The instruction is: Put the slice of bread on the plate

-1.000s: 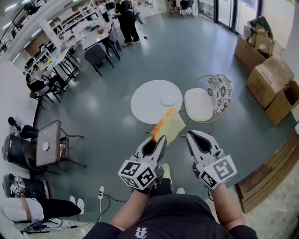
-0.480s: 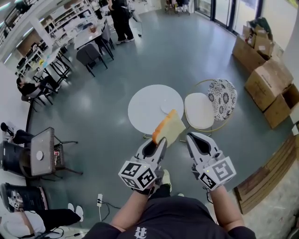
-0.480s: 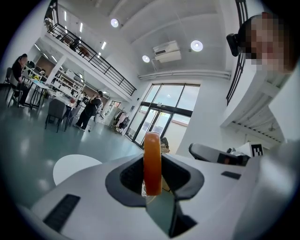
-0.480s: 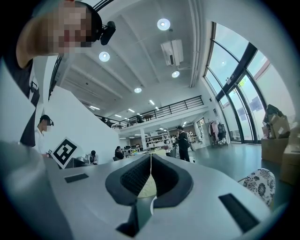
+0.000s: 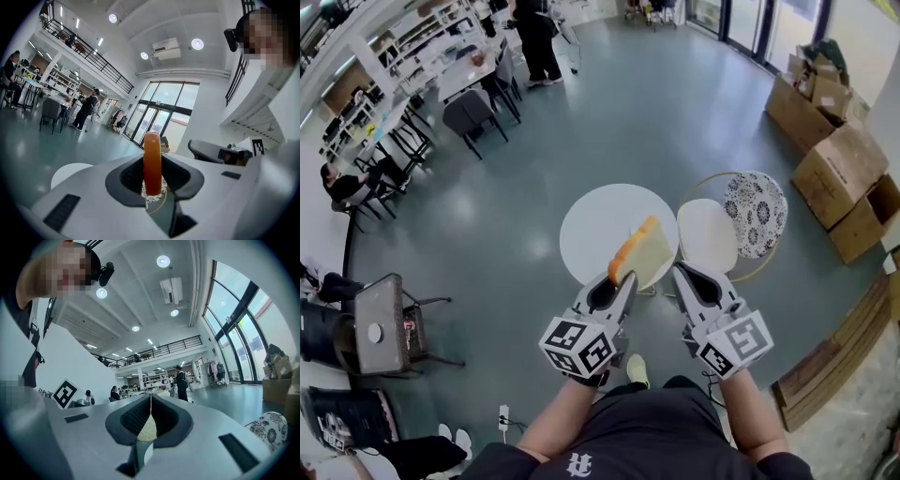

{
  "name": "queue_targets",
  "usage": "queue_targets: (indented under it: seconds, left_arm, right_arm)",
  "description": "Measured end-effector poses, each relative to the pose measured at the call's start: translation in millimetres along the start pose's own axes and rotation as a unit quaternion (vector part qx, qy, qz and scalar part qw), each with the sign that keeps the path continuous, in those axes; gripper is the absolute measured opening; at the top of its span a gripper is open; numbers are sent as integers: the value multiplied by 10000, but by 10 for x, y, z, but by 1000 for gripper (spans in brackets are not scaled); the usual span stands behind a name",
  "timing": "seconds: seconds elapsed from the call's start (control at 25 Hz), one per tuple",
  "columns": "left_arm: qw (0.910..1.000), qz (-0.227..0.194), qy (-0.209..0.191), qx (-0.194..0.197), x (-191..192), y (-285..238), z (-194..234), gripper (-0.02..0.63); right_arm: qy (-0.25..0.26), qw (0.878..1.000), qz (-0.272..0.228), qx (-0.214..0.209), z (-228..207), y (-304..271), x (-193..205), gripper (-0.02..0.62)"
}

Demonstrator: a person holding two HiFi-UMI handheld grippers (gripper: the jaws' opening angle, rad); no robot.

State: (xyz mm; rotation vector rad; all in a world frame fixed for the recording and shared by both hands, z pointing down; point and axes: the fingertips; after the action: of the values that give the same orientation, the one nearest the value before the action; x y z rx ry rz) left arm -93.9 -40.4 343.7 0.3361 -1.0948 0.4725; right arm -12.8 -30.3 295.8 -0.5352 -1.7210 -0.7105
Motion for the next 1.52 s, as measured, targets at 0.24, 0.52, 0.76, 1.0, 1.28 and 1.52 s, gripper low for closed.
queue_targets:
  seconds: [0.24, 0.52, 0.76, 1.0, 1.28, 1.52]
  left_arm:
    - [9996, 110, 249, 97, 17, -261, 242, 101]
    - [9990, 315, 293, -81, 177, -637, 624, 101]
    - [9979, 508, 250, -330, 366, -1178, 983, 101]
    - [9951, 663, 162, -714, 647, -1712, 1418, 101]
    - [9864, 1173, -542, -1016, 1072, -2093, 1831, 101]
    - [9781, 1487, -1240, -758, 1470, -2217, 2112, 101]
  right_arm:
    - [-5, 9999, 109, 112, -204, -280, 96, 8]
    - [-174, 9996, 122, 209, -661, -552, 257, 8]
    - [-369, 9991, 186, 93, -1212, -924, 396, 8]
    - [-564, 9978, 357, -51, -1839, -1283, 647, 8]
    - [-877, 9940, 652, -67, -2268, -1448, 954, 8]
    - [-901, 9927, 769, 220, -2385, -1428, 1391, 8]
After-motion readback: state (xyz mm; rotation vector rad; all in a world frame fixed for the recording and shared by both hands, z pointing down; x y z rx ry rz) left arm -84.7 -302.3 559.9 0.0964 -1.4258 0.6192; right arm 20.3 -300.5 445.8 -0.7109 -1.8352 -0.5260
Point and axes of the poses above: the fingertips, and each gripper's own axes: y backward along the fingers, z to its left, x out of its underside, and after that the axes turned 9 degrees about -z, right-handed
